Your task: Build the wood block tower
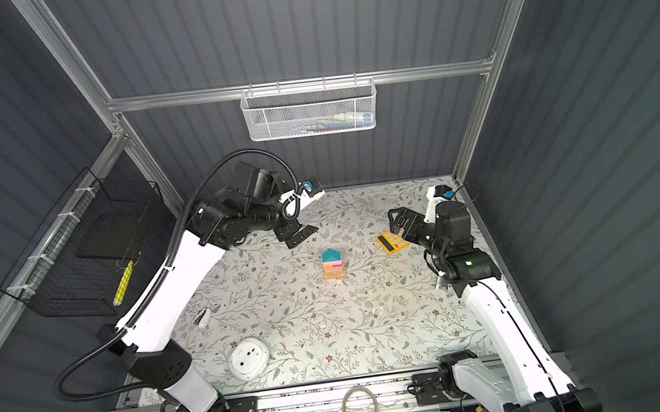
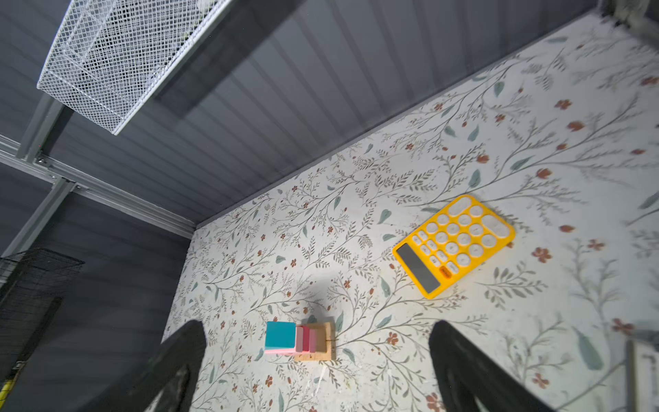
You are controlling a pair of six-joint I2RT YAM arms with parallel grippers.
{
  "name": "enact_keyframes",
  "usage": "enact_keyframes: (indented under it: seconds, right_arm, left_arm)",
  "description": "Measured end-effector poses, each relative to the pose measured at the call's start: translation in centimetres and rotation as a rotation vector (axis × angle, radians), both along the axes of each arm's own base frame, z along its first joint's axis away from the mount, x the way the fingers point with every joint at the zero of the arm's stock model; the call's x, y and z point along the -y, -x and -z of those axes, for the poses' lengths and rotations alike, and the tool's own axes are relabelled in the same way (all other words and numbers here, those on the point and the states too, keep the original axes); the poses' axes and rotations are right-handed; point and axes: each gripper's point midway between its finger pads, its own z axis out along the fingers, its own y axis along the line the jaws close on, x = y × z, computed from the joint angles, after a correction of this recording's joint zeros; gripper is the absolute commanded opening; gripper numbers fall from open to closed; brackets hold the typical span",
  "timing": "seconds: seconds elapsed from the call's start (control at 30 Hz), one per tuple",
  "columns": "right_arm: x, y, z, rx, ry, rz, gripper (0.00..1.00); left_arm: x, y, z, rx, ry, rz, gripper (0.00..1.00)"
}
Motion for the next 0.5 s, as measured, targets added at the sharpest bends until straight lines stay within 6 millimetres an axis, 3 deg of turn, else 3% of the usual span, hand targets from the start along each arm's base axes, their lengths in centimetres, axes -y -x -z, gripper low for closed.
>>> enact_keyframes:
  seconds: [0.1, 0.23, 0.4, 0.5]
  right_arm:
    - [1.3, 0.1, -0.6, 0.013, 0.075, 0.039, 0.99]
    - [3.6, 0.2, 0.2, -0.001, 0.194, 0.117, 0.99]
    - [6.1, 0.3, 3.8, -0.026, 0.338, 0.175, 0.99]
    - [7.0, 0.5, 7.1, -0.057, 0.414, 0.18, 0.99]
  left_arm:
    - [-1.9, -0.1, 0.8, 0.001, 0.049, -0.104, 1.0]
    - [-5.7, -1.6, 2.1, 0.007, 0.121, -0.31, 1.0]
    - [-13.8, -4.7, 4.6, 0.006, 0.222, -0.661, 1.0]
    - [-19.8, -6.8, 8.1, -0.036, 0.263, -0.9, 1.0]
